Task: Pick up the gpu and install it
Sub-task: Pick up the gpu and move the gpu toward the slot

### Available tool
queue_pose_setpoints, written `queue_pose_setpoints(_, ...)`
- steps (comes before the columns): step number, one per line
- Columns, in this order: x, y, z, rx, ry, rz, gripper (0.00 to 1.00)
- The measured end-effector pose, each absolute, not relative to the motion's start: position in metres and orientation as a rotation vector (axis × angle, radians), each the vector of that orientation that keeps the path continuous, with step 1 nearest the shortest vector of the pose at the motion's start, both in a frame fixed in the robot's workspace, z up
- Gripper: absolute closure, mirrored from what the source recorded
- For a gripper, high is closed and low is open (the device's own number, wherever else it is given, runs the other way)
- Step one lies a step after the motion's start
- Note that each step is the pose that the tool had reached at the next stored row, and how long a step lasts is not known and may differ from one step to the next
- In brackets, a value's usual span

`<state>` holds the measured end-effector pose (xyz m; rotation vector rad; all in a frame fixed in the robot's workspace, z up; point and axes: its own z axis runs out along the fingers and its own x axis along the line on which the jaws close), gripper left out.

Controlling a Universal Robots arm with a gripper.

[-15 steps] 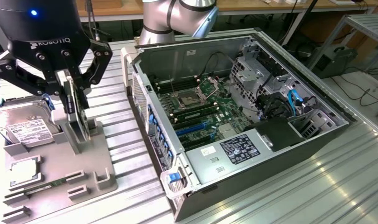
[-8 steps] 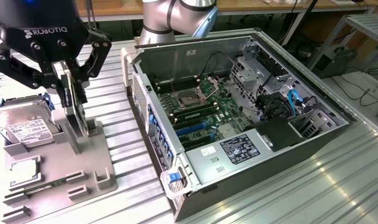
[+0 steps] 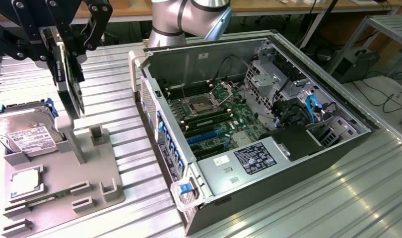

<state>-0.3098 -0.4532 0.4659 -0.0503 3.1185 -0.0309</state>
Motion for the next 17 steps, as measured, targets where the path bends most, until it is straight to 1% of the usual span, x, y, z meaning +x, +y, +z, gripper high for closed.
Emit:
queue_pose_setpoints(6, -0.292, -0.453, 0.466, -0.050, 3.118, -0.031, 0.72)
queue_pose_setpoints(17, -0.280, -0.453, 0.466, -0.050, 3.118, -0.031, 0.72)
